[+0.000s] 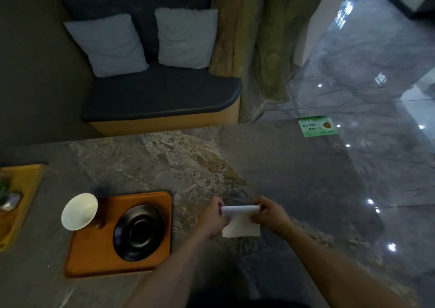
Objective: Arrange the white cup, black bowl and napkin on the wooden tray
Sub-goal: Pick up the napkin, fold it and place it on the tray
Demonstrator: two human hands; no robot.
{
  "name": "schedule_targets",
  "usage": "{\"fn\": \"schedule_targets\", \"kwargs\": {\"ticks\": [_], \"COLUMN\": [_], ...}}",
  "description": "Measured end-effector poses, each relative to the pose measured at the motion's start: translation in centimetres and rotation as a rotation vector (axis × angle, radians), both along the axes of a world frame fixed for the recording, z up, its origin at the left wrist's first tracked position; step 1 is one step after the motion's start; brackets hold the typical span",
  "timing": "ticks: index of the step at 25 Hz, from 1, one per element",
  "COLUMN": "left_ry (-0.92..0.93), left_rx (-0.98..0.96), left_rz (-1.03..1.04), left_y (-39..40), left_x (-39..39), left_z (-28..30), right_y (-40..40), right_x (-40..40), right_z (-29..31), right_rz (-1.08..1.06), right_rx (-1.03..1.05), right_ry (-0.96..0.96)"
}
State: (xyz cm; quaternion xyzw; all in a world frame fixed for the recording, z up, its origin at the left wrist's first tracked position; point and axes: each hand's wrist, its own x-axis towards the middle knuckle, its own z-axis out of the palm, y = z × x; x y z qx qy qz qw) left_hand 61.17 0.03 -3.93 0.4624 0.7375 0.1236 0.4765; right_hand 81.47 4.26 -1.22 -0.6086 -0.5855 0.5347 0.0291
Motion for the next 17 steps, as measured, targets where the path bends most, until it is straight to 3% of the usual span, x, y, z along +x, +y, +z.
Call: {"fn": "schedule_targets", "kwargs": {"ticks": [5,12,17], "left_ry": [-0.231,-0.572,-0.564], "left_rx": [0.091,0.065,0.128], "left_rz": [0.141,0.364,0.436], "left_y": [-2.2,-6.2,-8.6], "left_x": [-0.2,-1.6,-2.0], "left_z": [0.6,2.4,3.8], "right_y": [-2.3,-4.8,-6.4], "right_x": [-0.2,-0.7,-2.4], "right_z": [2.2,3.5,2.8], "right_rz": [-0.118,-0.244,-0.279], "right_rx": [0.002,-0.124,-0.087], "right_ry": [0.144,0.351,0.406]}}
